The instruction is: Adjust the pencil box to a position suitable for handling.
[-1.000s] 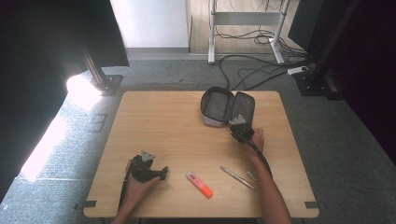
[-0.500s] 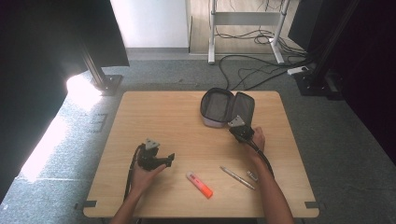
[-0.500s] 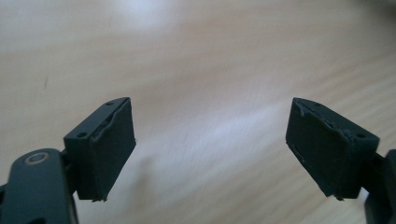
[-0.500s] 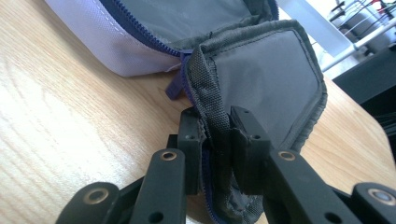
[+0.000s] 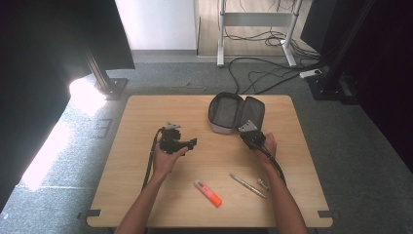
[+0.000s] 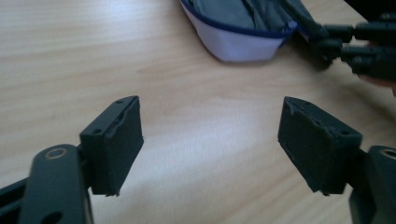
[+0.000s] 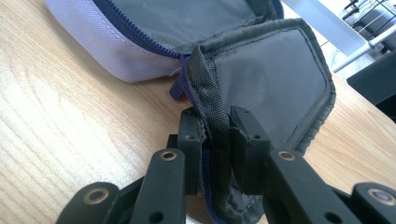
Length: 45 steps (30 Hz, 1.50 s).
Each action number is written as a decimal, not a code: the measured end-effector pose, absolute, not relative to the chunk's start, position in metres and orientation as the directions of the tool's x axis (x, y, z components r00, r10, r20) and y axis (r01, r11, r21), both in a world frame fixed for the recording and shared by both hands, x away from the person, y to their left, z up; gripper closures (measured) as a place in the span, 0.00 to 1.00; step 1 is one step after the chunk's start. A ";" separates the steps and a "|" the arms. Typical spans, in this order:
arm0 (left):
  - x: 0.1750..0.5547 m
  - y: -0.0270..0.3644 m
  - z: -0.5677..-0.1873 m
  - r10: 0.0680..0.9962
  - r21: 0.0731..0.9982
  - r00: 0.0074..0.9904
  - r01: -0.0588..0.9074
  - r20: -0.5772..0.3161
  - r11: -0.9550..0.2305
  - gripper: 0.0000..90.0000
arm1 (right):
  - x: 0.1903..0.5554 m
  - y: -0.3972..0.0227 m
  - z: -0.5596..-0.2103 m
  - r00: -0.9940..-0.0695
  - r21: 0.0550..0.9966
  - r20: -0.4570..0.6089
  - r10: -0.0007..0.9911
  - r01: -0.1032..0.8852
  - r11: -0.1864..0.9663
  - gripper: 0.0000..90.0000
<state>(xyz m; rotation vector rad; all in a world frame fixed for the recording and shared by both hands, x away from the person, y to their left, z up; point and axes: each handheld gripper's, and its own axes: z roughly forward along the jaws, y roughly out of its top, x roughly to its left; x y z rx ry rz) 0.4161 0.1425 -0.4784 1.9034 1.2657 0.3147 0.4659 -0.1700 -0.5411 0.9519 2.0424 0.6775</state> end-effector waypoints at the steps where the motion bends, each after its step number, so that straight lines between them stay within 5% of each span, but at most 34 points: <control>1: 0.419 0.141 -0.478 0.858 0.736 0.462 0.657 -0.224 -0.161 0.26 | 0.466 -0.170 -0.541 -0.426 0.713 -0.417 0.803 0.394 0.580 0.82; 14: 0.482 0.111 -0.492 0.851 0.695 0.447 0.704 -0.275 -0.145 0.31 | 0.465 -0.169 -0.542 -0.432 0.709 -0.429 0.793 0.383 0.592 0.82; 45: 0.556 0.057 -0.520 0.879 0.607 0.366 0.786 -0.306 -0.116 0.41 | 0.463 -0.172 -0.543 -0.443 0.705 -0.436 0.783 0.373 0.604 0.82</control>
